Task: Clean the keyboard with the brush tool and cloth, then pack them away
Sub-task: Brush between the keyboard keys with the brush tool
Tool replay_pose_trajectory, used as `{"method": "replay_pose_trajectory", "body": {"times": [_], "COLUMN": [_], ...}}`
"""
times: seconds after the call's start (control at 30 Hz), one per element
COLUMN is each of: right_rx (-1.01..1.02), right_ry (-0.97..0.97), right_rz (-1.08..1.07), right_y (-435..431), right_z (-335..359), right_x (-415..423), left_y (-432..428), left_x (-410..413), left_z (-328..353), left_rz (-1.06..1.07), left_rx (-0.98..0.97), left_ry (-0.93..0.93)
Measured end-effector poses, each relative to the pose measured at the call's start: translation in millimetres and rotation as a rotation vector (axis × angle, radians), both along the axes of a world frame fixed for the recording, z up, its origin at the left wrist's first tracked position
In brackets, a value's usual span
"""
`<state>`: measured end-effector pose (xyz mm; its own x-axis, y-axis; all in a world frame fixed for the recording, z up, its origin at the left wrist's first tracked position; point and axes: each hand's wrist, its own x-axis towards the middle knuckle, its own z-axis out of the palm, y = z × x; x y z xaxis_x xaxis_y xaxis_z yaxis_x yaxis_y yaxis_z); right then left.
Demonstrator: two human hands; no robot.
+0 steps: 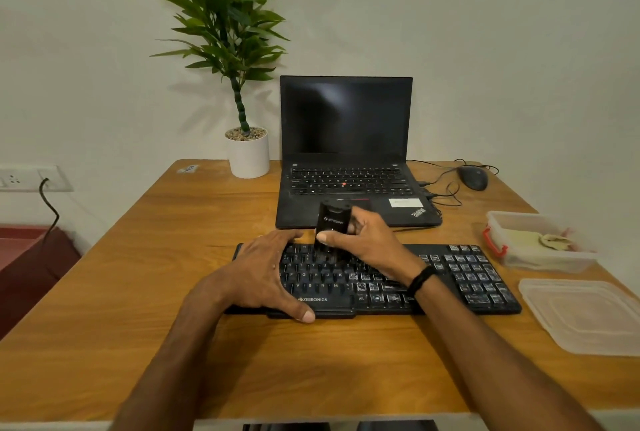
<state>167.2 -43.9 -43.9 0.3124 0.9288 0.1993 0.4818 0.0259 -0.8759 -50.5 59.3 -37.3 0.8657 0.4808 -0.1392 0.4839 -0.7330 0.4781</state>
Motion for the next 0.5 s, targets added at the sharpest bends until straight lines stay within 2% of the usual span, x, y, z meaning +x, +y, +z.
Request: {"method": "replay_pose_trajectory", "body": {"times": [0.1, 0.2, 0.23, 0.33, 0.43, 0.5], "right_rx": [0.056, -0.055, -0.056, 0.014, -0.062, -0.039], "right_ry": [-0.110, 0.078, 0.071, -0.065, 0.052, -0.051], "right_rz": [-0.134, 0.059, 0.074, -0.082, 0.086, 0.046], "right_y": [4, 6, 7, 10, 12, 12], "right_z": [8, 4, 3, 7, 2, 2], "right_x": [0, 0, -3, -3, -4, -8], "left_y": [3, 3, 3, 3, 3, 3], "left_x": [0, 0, -1, 0, 0, -1], "left_z": [-1, -3, -4, -3, -3, -4], "left_rz": [0.006, 0.002, 0.001, 0.003, 0.003, 0.000], "left_rx": [0.007, 0.020, 0.019, 0.011, 0.010, 0.015], "left_ry": [0.000, -0.020, -0.019, -0.012, -0.026, -0.025]}}
